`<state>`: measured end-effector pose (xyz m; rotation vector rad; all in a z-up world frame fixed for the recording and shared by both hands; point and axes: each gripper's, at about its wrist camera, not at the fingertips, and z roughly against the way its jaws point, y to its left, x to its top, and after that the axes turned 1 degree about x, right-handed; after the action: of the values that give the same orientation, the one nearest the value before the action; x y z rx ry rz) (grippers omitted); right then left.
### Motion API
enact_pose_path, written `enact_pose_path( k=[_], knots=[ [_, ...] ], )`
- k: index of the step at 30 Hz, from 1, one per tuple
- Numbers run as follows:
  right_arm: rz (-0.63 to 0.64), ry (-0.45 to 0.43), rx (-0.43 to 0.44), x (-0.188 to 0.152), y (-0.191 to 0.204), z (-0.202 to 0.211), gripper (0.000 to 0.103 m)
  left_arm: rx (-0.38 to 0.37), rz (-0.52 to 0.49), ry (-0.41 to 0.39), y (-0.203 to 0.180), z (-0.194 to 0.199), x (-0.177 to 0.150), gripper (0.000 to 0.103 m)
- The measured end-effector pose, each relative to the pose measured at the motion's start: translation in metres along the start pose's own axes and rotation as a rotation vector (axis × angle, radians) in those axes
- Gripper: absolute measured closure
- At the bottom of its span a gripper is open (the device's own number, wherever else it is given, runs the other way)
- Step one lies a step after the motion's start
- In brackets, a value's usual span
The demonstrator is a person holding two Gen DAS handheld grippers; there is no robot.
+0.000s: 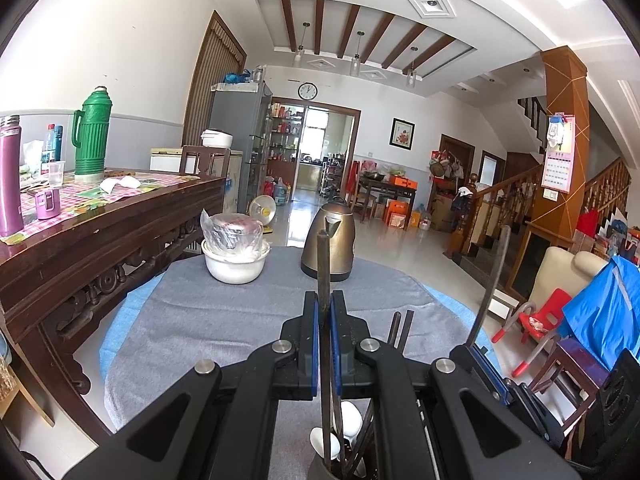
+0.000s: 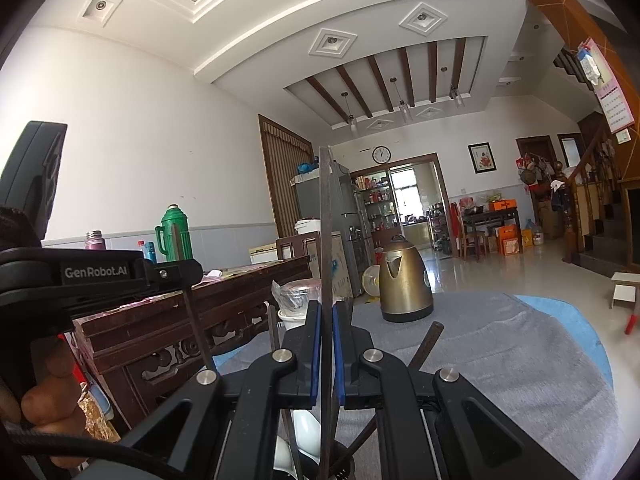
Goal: Organize utensils
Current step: 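Lower the chopstick into the black cup with the left gripper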
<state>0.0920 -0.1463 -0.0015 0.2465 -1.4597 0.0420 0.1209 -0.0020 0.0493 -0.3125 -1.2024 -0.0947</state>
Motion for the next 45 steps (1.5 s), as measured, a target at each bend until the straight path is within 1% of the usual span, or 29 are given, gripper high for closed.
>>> enact_pose_path(
  k=[11,45],
  knots=[
    [0.018,0.004,0.007,0.0013,0.0025,0.0033,0.097,0.002,0.001,0.012,0.0017,-0.0010,-0.0027,0.097],
    [-0.005,0.025,0.010,0.0019,-0.0033,0.0002,0.097,0.008,0.000,0.024,0.0077,-0.0041,-0.0053,0.097]
  ],
)
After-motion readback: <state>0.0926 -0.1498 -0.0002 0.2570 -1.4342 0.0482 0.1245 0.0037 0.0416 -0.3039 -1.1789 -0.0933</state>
